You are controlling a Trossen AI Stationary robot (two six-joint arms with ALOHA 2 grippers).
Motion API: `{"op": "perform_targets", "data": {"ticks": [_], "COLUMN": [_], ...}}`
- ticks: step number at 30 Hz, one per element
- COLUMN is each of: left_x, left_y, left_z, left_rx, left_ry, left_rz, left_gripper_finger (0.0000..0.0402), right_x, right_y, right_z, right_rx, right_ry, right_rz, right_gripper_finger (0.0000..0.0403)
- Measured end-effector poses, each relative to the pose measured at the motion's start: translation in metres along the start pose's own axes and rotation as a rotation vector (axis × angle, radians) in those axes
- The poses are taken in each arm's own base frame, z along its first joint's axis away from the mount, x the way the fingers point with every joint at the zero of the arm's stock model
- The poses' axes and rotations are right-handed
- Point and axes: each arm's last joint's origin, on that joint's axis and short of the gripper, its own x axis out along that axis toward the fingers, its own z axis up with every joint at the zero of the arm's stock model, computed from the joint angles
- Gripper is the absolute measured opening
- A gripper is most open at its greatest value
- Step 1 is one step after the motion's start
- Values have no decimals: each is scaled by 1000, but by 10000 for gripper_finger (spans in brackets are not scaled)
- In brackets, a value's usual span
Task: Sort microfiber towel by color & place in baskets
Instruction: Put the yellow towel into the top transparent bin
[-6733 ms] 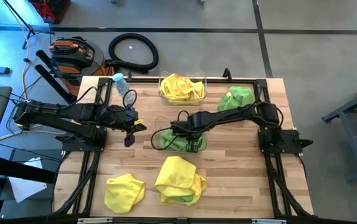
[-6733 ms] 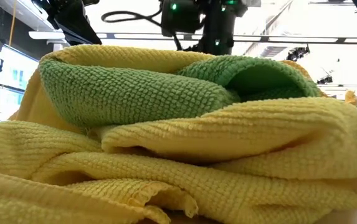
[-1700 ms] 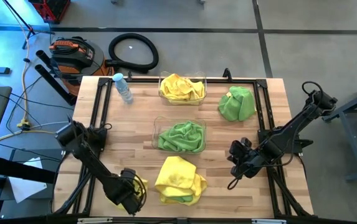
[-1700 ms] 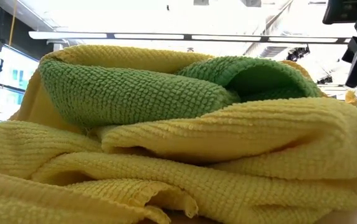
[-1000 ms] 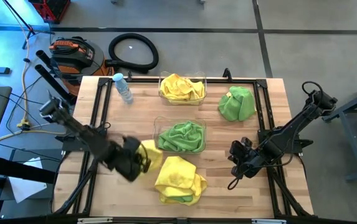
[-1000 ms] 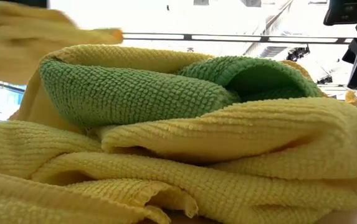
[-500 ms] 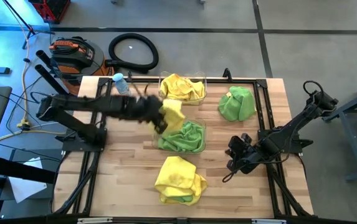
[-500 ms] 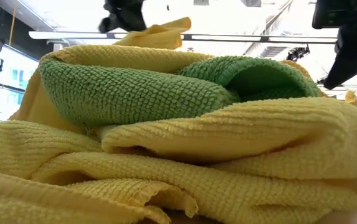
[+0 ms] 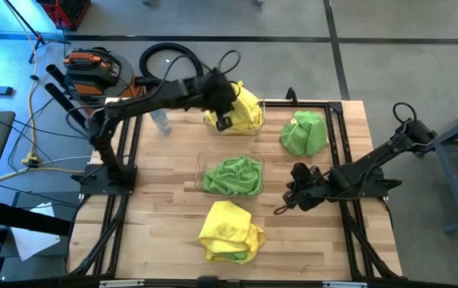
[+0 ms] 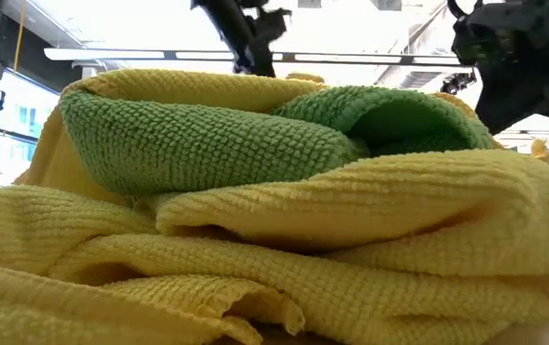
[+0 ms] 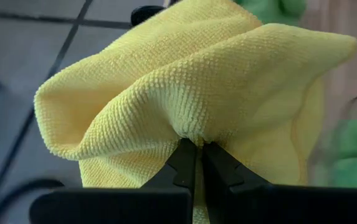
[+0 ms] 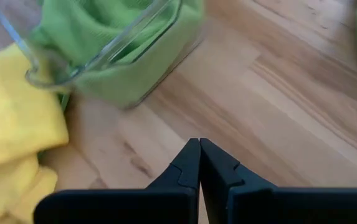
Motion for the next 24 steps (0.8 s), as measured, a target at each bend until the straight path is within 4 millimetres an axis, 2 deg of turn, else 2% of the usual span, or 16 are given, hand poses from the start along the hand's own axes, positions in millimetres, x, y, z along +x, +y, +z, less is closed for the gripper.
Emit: {"op": "perform_targets", "data": {"ticks": [3,6,13,19,24], "left_x": [24,47,94,130,150], "left_y": [16,33,66,63,58], "left_z": [-3,-16,-53,-72,-83], "left_rx": [101,148,139,149,149], "left_ry": [36,98,220,284,329], "left_rz": [-12,-12,-70,-140,-165], "left_gripper_finger": [0,0,0,0,0], "right_x": [2,5,9,12,14], "right_y": [-2,-3,-6,-10,-11], "right_z": [4,8,17,23,26], "right_rx": [48,79,123,151,163], "right_ry": [-6,-13,-28,-37,-41], "right_rz": [-14,-22,-43,-64,-74], "right_gripper_finger": [0,0,0,0,0]}}
